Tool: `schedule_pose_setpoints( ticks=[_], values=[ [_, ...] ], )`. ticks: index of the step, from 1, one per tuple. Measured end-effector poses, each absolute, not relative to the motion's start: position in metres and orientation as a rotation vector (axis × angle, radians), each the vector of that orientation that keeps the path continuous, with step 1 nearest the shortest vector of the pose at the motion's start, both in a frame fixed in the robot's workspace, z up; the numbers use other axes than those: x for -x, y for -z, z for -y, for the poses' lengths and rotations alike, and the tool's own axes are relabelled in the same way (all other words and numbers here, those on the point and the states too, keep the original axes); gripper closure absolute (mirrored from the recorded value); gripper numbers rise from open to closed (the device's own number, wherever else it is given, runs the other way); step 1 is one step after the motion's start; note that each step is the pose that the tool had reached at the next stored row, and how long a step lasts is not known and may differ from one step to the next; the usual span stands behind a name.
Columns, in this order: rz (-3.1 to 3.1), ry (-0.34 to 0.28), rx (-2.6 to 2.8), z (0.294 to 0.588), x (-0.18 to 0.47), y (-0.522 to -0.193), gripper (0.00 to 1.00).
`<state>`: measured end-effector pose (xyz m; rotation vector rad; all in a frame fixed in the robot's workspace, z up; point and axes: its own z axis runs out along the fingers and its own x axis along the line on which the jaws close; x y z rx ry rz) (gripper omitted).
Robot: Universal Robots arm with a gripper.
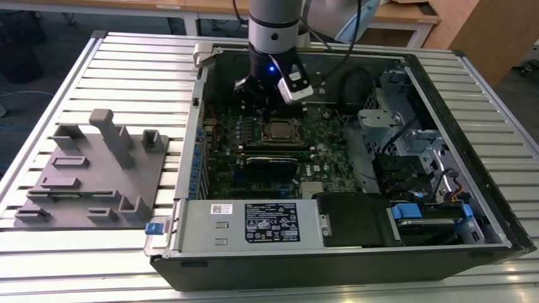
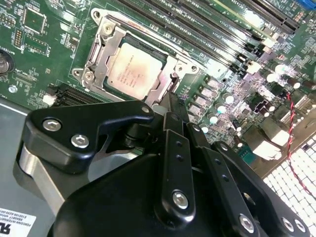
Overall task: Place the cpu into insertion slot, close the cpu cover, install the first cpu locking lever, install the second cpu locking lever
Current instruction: 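Install the first cpu locking lever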
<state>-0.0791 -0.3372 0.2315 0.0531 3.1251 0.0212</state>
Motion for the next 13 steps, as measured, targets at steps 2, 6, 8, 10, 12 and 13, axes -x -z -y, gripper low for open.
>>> schedule_pose_setpoints(
  ticks=[2,6,8,10,12,13],
  values=[
    [-3.125,-0.021,-0.053,0.3372,0.0791,-0.2333,0.89],
    [-3.125,-0.022,-0.053,0.3371,0.0790,-0.2350,0.89],
    [-3.125,-0.021,-0.053,0.3372,0.0790,-0.2358,0.89],
    [-3.125,-0.021,-0.053,0.3372,0.0790,-0.2365,0.89],
    [-3.125,-0.024,-0.053,0.3372,0.0791,-0.2367,0.89],
    [-3.125,-0.026,-0.053,0.3372,0.0791,-0.2368,0.89]
  ],
)
